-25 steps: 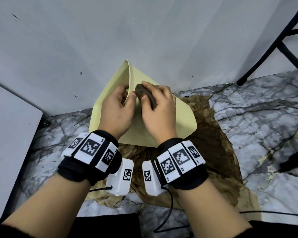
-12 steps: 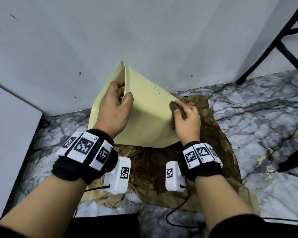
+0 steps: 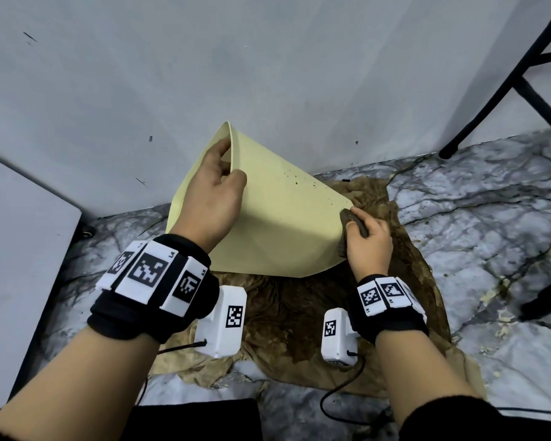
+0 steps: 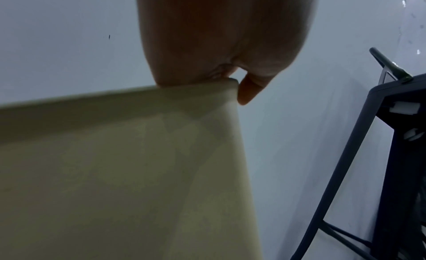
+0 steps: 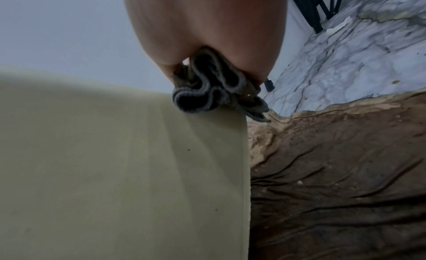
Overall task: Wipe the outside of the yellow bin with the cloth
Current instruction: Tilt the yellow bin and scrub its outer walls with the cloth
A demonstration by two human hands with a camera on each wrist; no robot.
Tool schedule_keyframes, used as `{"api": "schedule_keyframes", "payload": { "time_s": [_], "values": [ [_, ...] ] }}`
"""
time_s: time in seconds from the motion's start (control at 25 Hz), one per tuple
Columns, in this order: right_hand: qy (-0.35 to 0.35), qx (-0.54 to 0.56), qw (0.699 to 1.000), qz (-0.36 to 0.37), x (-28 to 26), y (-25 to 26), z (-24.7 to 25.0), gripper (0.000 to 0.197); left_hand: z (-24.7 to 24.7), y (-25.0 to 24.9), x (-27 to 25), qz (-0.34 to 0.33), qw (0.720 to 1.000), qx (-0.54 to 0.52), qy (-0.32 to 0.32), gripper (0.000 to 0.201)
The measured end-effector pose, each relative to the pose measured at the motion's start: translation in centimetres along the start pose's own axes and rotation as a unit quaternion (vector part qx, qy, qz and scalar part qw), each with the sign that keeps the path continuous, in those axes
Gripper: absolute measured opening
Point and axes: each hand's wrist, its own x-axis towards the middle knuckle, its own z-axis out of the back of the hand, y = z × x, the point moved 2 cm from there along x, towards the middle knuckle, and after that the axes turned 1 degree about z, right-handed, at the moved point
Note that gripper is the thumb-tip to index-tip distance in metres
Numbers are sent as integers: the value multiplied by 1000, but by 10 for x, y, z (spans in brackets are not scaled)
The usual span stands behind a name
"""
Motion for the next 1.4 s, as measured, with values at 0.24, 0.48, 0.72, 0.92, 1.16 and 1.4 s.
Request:
{"api": "schedule_keyframes", "payload": {
  "time_s": [0.24, 0.48, 0.72, 0.92, 1.16, 1.4],
  "values": [
    [23, 19, 998, 59, -9, 24, -13, 30, 1, 6, 1, -15, 999, -6, -39, 39],
    [58, 65, 986, 142, -37, 82, -35, 31, -5, 6, -4, -49, 998, 23, -45, 42],
    [71, 68, 965, 244, -59, 109, -50, 36, -7, 11, -4, -50, 997, 27, -45, 44],
    [55, 58, 979, 187, -37, 73, -40, 31, -8, 13, -3, -48, 998, 18, -31, 44],
    [9, 27, 999, 41, -8, 11, -23, 32, -2, 17, -4, -58, 998, 1, -26, 47],
    [1, 19, 999, -49, 2, -8, -14, 33, 1, 19, -2, -51, 998, -15, -28, 45]
  ]
}}
